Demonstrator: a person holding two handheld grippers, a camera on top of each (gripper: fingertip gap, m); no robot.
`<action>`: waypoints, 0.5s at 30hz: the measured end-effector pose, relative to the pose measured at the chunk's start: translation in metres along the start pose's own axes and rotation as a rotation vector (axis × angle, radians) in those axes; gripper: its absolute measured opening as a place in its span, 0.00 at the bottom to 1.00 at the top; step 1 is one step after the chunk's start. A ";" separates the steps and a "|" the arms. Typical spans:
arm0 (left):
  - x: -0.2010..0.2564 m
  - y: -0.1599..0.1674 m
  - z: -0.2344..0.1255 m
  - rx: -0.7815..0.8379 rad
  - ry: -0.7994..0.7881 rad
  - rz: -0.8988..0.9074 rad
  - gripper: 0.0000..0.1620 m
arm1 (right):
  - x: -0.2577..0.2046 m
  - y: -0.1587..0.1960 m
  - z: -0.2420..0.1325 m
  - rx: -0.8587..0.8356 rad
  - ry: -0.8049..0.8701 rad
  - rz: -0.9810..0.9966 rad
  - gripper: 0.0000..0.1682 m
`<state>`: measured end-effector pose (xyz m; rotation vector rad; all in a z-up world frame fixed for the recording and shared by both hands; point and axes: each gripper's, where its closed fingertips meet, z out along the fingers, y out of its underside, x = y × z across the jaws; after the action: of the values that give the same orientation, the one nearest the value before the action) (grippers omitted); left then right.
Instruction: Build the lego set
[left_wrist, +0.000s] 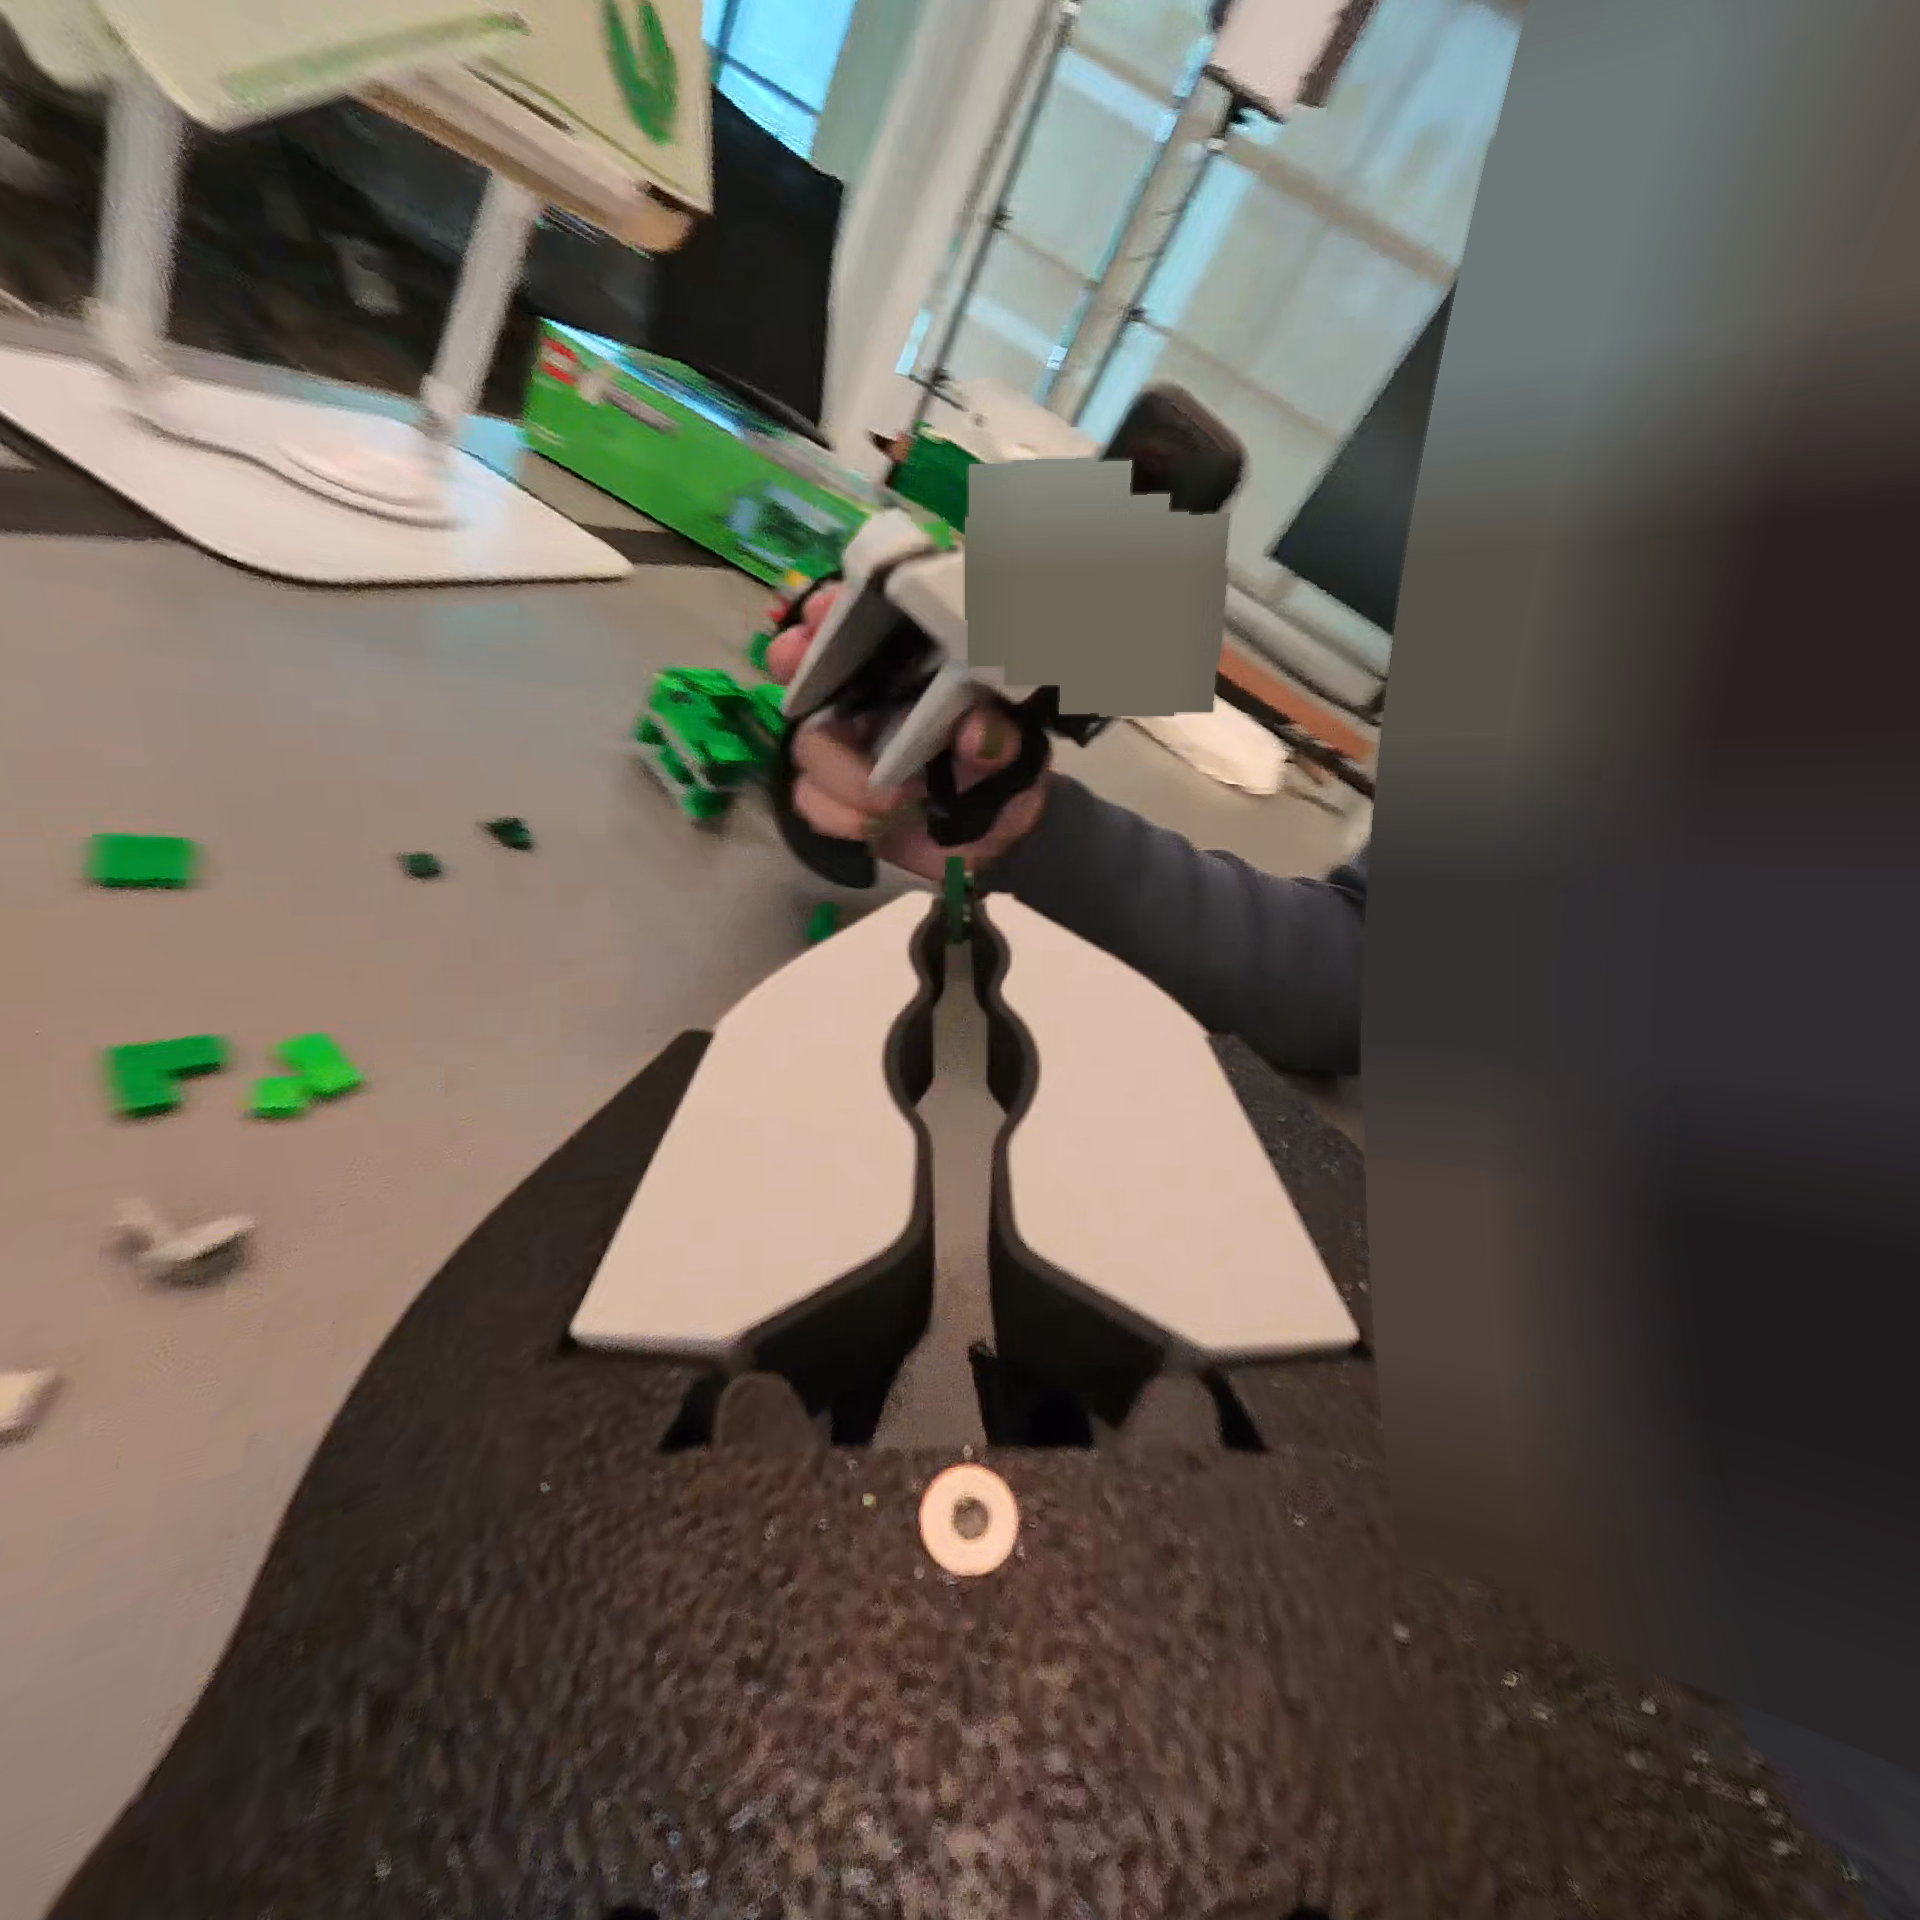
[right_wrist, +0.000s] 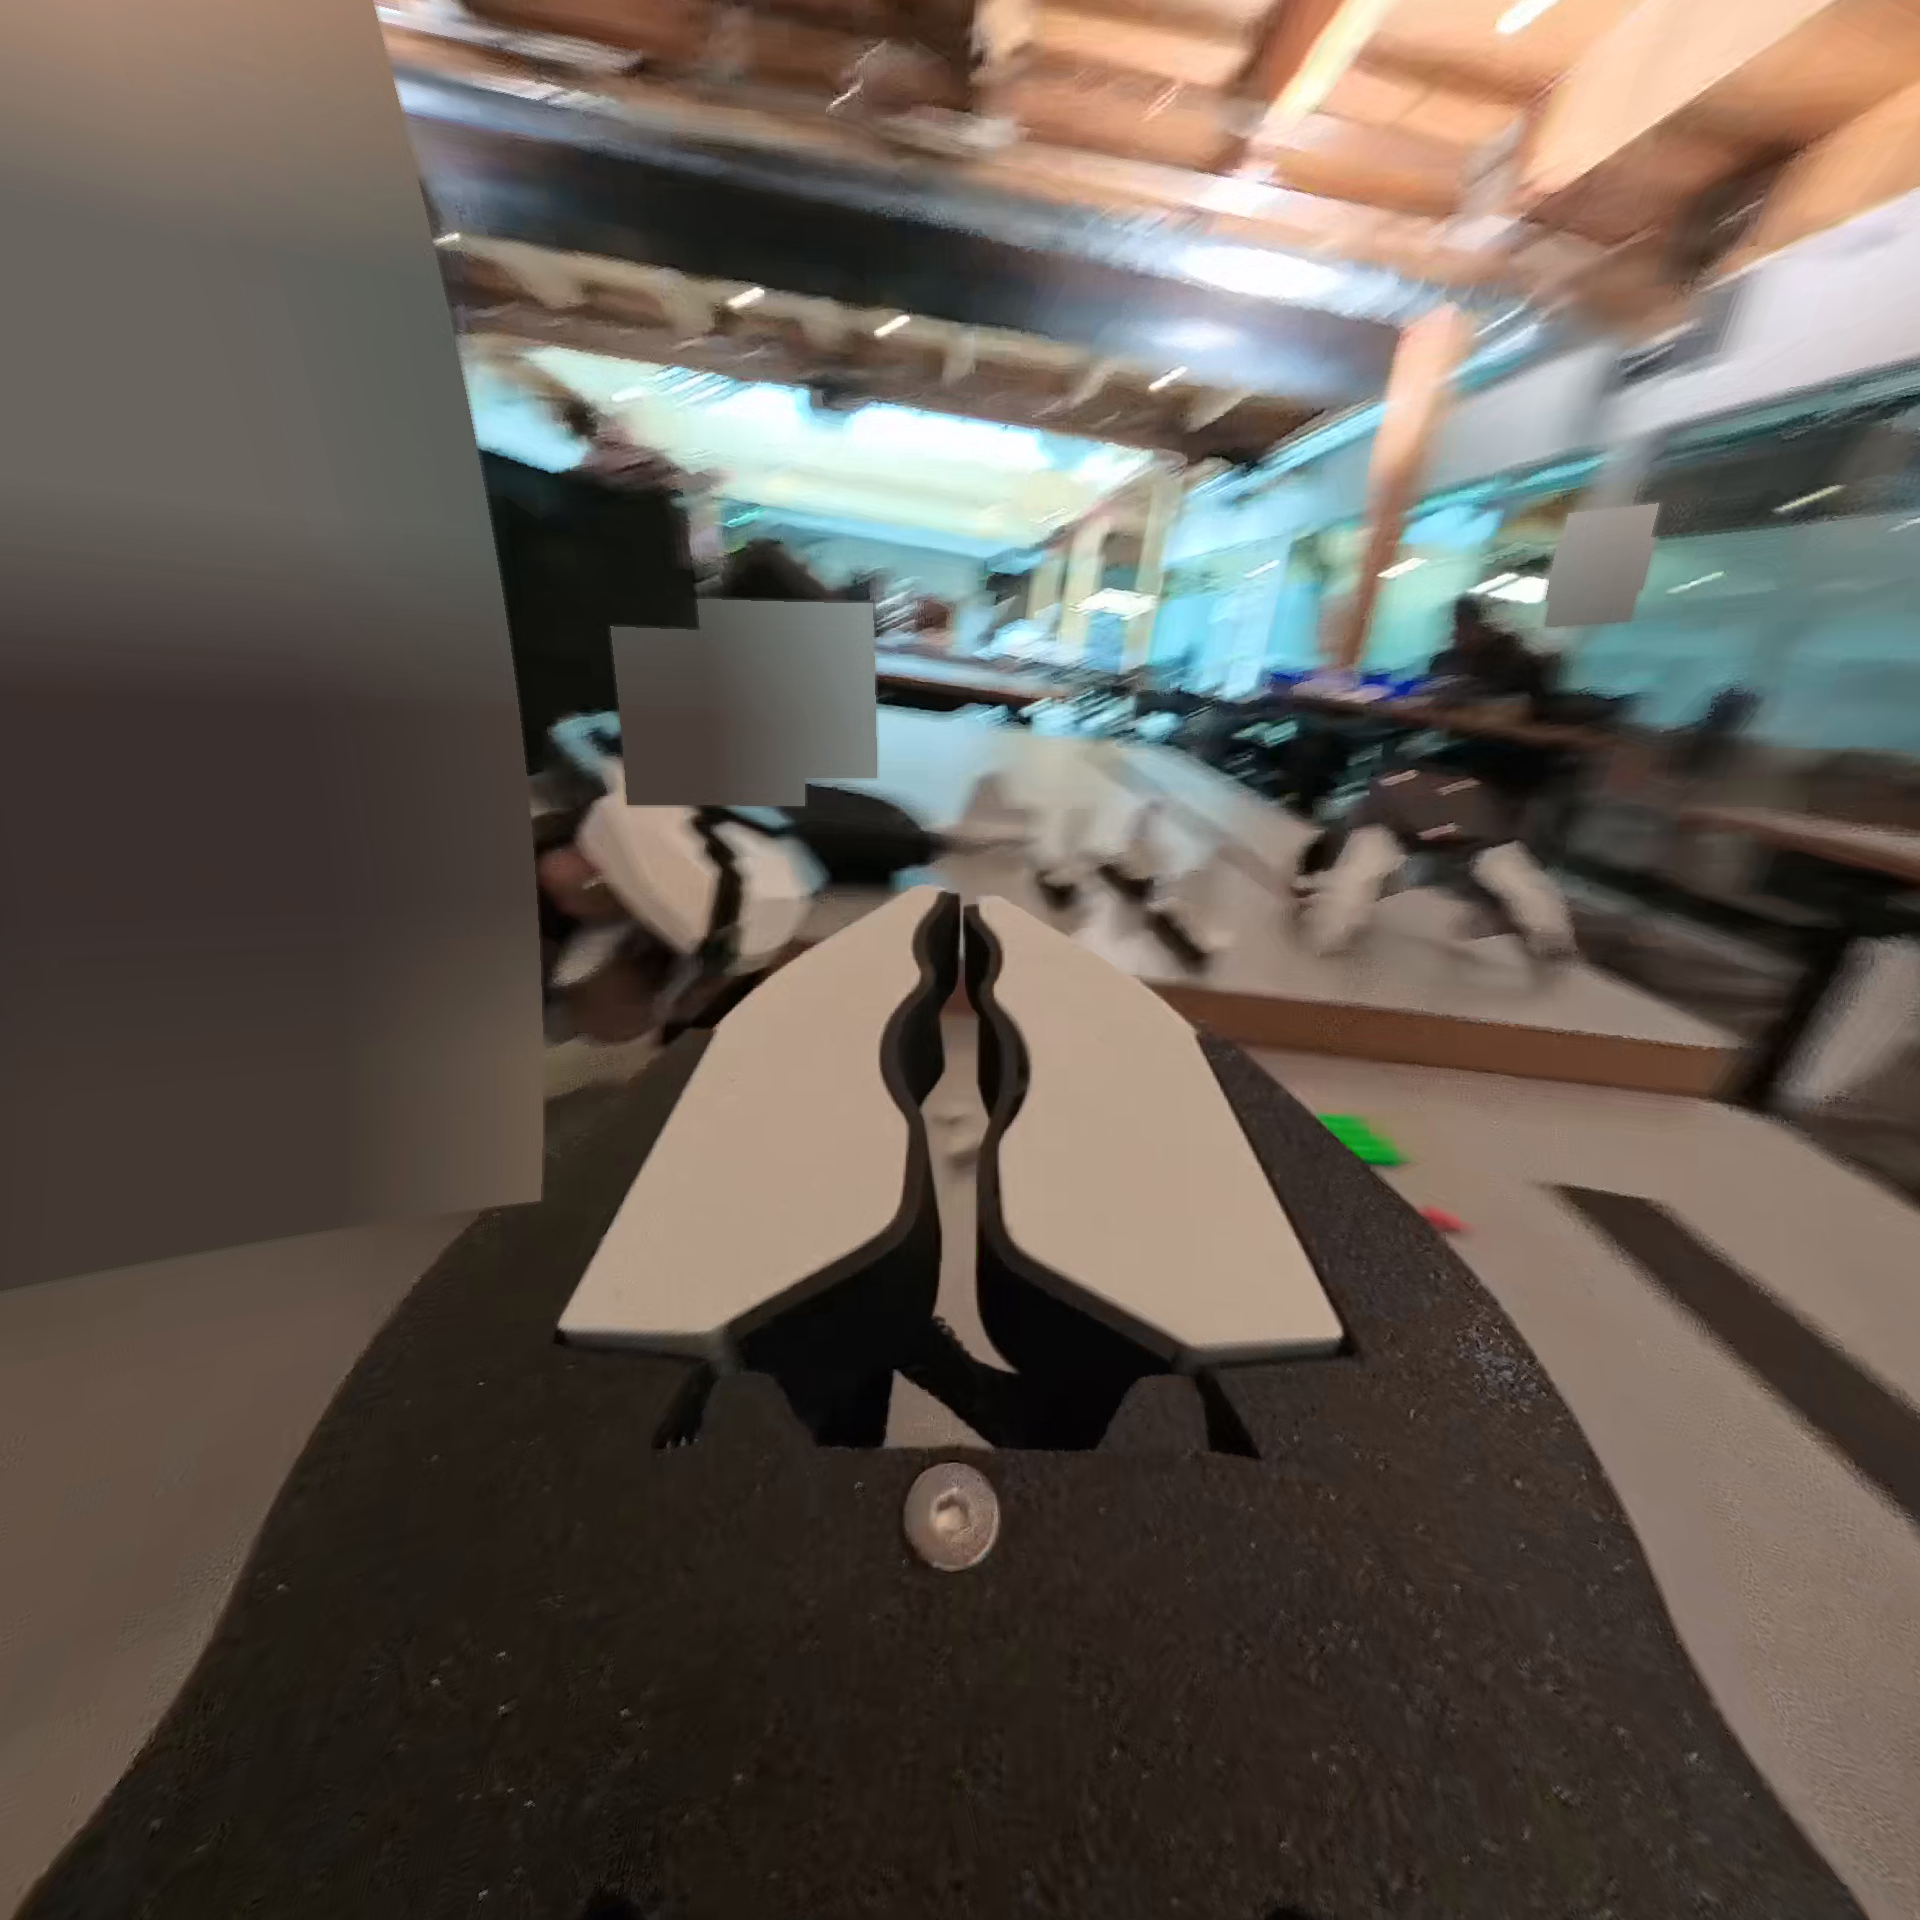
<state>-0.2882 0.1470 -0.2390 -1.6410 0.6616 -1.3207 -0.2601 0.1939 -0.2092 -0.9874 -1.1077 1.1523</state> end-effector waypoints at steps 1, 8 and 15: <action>0.005 0.004 0.002 -0.014 0.044 -0.028 0.02 | -0.011 0.007 0.003 -0.042 -0.083 0.034 0.02; 0.008 0.021 0.013 -0.122 0.070 -0.011 0.02 | -0.020 0.025 0.011 -0.144 -0.082 -0.074 0.07; 0.003 0.007 0.001 -0.036 0.021 0.024 0.02 | 0.076 -0.022 -0.045 0.019 0.719 -0.326 0.00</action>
<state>-0.2854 0.1412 -0.2442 -1.6447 0.7192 -1.3177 -0.2077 0.2640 -0.1851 -1.0400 -0.6349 0.4713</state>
